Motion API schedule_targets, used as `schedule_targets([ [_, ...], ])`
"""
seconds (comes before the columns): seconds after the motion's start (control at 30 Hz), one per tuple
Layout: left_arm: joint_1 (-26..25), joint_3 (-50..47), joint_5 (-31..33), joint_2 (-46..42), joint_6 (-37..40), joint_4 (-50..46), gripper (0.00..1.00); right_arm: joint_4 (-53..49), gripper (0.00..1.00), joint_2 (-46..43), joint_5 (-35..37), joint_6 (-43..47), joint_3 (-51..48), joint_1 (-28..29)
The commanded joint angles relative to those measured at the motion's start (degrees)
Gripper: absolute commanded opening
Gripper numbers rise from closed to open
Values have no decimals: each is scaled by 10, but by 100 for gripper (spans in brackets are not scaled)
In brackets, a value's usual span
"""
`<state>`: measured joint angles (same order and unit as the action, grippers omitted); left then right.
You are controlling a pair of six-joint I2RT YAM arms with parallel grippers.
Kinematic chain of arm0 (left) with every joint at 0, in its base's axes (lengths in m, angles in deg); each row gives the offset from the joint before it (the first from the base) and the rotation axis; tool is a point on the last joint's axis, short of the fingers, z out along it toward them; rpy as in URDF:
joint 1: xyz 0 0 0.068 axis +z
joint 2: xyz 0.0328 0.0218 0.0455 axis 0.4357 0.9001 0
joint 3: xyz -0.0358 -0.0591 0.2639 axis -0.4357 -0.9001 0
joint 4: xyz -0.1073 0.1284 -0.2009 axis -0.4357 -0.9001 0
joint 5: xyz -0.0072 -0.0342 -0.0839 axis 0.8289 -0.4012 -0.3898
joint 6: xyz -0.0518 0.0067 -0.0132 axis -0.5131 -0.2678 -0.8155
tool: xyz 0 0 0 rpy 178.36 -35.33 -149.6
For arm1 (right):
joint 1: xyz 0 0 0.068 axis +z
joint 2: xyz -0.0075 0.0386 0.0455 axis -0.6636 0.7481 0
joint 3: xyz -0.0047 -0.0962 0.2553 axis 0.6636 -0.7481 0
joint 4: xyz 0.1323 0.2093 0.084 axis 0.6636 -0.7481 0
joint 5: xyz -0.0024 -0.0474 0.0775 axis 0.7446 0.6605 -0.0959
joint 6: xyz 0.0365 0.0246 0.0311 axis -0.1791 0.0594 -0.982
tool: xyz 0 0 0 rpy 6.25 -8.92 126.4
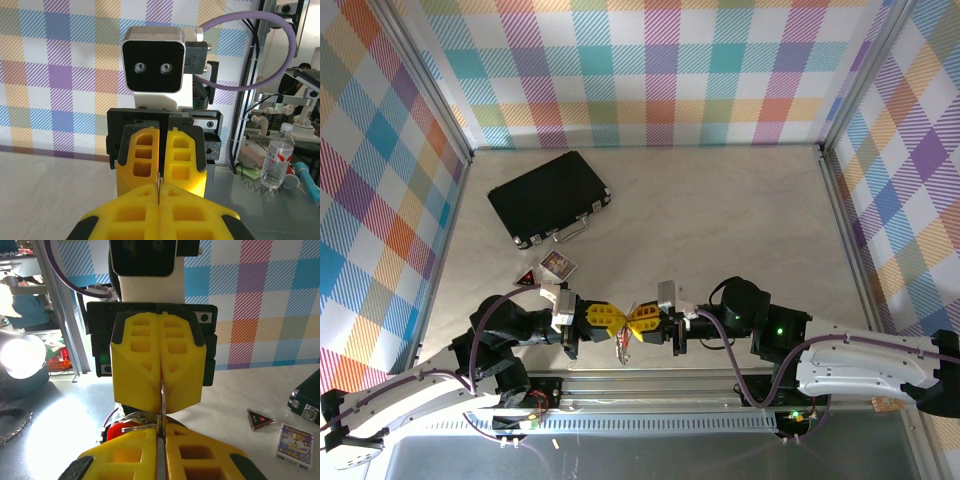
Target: Put the keys on the keyring
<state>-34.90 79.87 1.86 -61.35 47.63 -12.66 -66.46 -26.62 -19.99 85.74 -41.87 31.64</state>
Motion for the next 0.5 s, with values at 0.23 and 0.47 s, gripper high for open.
schedule_targets([
  [0.23, -5, 0, 0, -8, -1, 17, 0, 25, 17, -18, 1, -4, 1, 4],
  [0.47, -4, 1, 0, -7, 1, 15, 0, 22, 11, -11, 7, -2, 5, 4],
])
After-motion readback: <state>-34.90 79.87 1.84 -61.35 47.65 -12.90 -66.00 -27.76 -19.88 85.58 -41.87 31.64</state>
